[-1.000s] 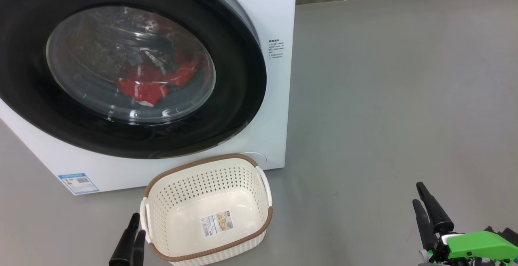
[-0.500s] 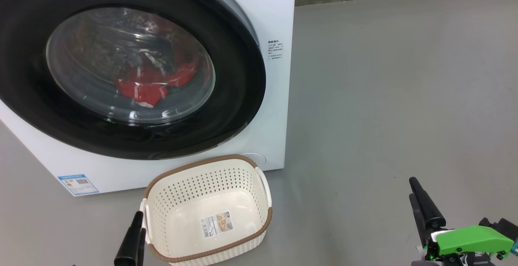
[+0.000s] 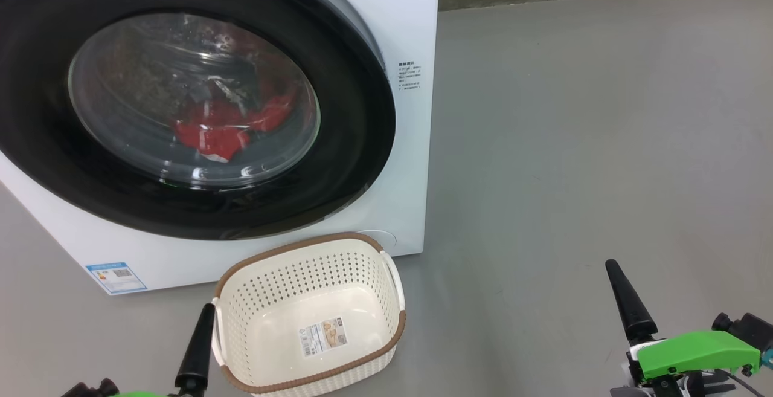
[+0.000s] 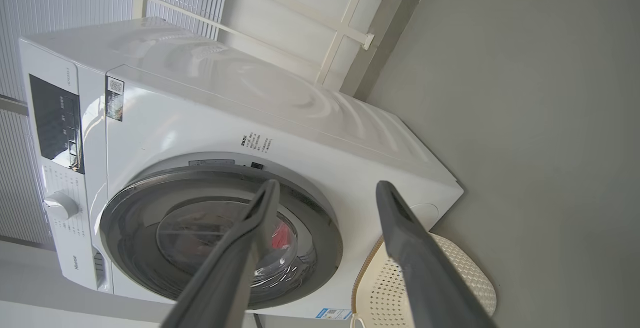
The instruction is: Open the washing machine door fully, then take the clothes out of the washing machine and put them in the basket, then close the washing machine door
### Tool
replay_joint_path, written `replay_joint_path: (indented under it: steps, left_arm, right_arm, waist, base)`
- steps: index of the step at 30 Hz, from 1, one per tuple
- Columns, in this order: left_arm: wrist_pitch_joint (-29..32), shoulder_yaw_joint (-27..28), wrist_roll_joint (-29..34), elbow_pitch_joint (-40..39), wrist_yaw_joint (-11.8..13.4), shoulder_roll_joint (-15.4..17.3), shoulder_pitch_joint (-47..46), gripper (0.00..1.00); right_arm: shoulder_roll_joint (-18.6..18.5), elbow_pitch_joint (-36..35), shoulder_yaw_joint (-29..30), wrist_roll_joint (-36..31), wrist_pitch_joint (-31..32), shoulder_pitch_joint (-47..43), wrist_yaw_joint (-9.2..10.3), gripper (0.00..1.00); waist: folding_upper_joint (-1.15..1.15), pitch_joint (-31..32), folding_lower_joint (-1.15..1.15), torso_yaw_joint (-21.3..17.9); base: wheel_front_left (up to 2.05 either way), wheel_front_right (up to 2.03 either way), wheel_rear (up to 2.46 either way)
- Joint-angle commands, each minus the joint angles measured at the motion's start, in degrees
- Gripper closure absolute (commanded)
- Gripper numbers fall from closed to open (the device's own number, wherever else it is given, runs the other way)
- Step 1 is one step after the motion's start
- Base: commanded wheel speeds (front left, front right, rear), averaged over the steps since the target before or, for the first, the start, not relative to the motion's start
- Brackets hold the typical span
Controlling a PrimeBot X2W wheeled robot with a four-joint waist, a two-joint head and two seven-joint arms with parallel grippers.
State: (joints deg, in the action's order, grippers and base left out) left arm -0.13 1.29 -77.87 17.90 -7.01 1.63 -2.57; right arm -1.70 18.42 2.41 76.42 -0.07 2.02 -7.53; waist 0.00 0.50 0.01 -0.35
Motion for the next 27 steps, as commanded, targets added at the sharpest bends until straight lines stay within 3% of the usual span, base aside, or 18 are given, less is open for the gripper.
replay_joint_path:
  steps: [1, 27]
  left_arm:
    - [-0.58, 0.77, 1.82, -1.88, -0.17, 0.85, -2.4, 0.0]
    - [-4.95, 1.15, 27.97, -4.13, 0.06, 0.87, -2.76, 0.0]
  right_arm:
    - [-0.9, -1.76, -0.96, -2.02, -0.6, 3.05, 0.01, 0.0]
    - [-1.22, -1.99, -3.53, -24.52, -4.98, 4.54, 0.02, 0.0]
  waist:
    - [0.0, 0.03, -0.01, -0.01]
    - [0.0, 0.74, -0.01, -0.29]
  base:
    - [0.0, 0.0, 0.0]
    - [0.0, 0.0, 0.0]
